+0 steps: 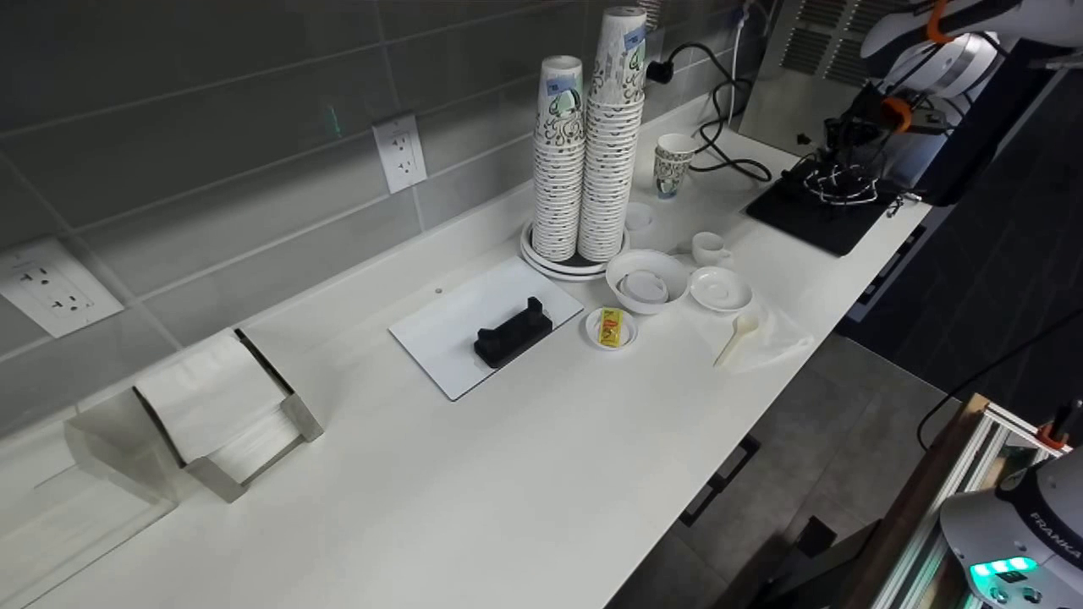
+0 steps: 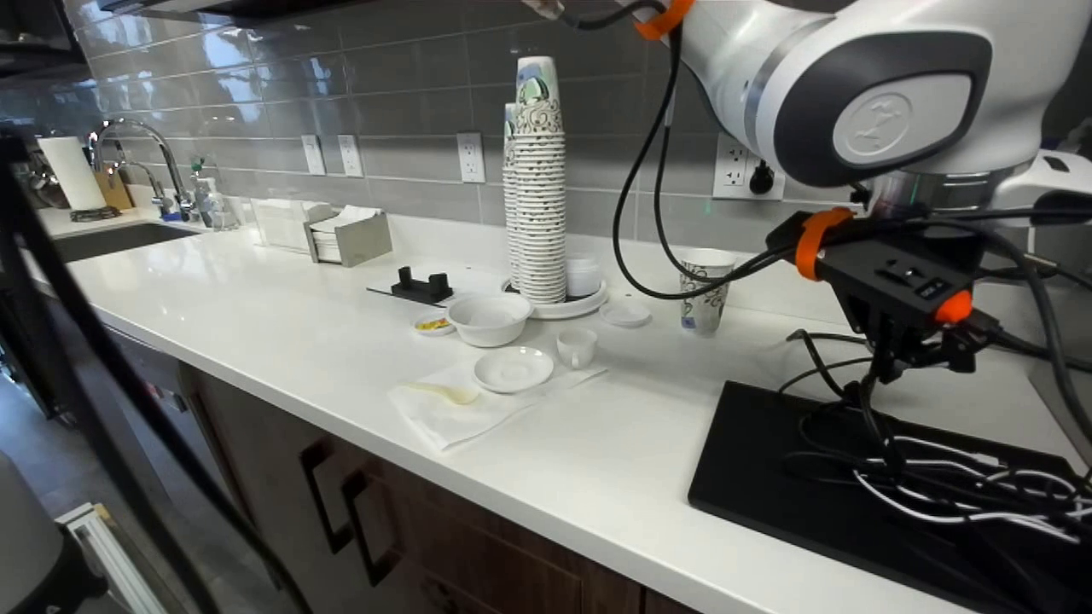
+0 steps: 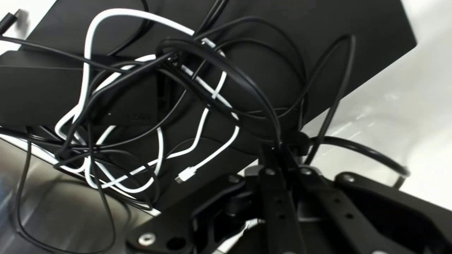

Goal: Move the black cable to the right

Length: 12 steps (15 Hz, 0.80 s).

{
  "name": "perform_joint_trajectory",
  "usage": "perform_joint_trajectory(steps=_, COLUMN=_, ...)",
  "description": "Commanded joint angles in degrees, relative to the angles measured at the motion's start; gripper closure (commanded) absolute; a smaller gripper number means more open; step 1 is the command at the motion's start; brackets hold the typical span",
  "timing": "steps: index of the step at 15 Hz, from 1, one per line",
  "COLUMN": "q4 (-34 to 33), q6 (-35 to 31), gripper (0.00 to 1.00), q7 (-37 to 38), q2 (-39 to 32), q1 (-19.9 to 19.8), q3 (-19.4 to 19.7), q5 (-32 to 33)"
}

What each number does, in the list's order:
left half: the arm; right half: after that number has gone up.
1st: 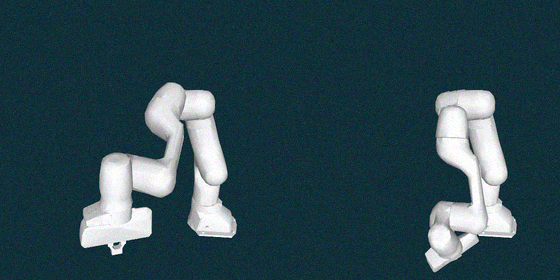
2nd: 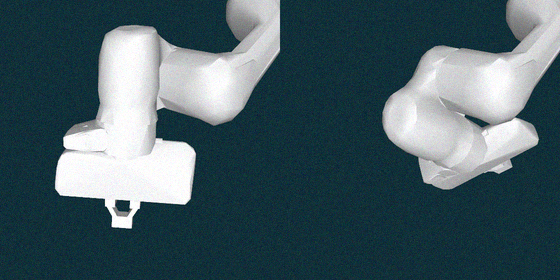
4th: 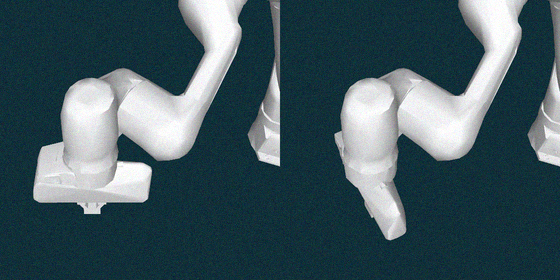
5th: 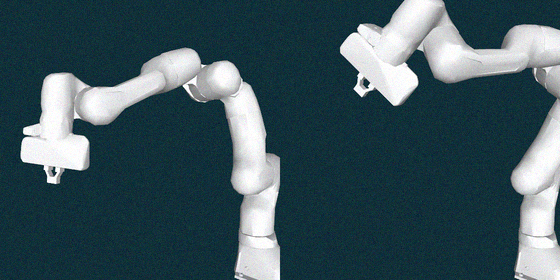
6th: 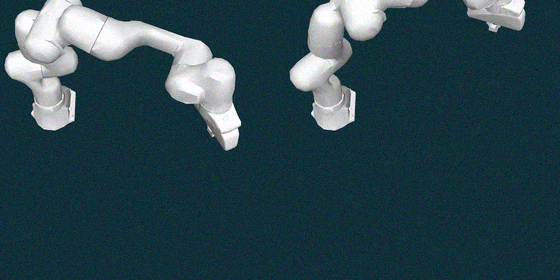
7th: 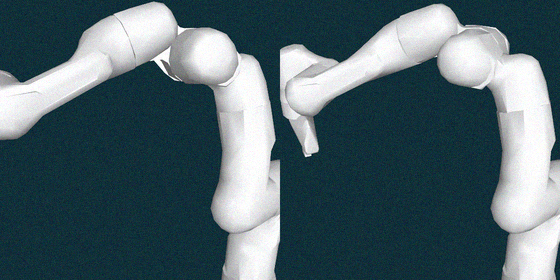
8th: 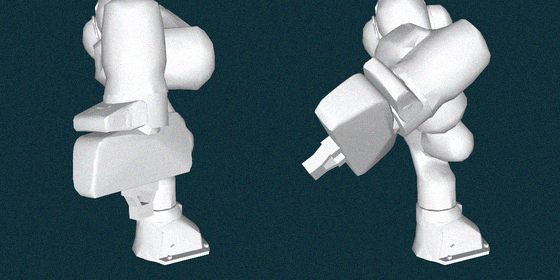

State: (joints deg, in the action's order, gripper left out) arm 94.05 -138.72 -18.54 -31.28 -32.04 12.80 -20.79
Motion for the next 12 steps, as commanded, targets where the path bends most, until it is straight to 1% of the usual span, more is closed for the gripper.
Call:
perform_joint_trajectory(steps=1, q4=-3.8, q6=-4.9, gripper=0.99, q7=11.1, q2=-5.0, q1=0.4, q3=1.6, q5=1.5)
perform_joint_trajectory(steps=5, q4=-5.5, q6=-9.4, gripper=0.99, q7=24.5, q2=-9.1, q1=2.2, q3=4.9, q5=3.7)
perform_joint_trajectory(steps=9, q4=-6.8, q6=-10.3, gripper=0.99, q7=39.9, q2=-12.4, q1=6.7, q3=11.1, q5=7.8)
perform_joint_trajectory(steps=10, q4=-7.1, q6=-9.5, gripper=0.70, q7=44.0, q2=-13.1, q1=8.0, q3=12.9, q5=9.0)
perform_joint_trajectory(steps=11, q4=-7.3, q6=-8.9, gripper=0.68, q7=48.3, q2=-13.7, q1=9.5, q3=14.9, q5=10.2)
perform_joint_trajectory(steps=12, q4=-7.4, q6=-8.1, gripper=0.63, q7=52.1, q2=-14.1, q1=11.0, q3=16.8, q5=11.3)
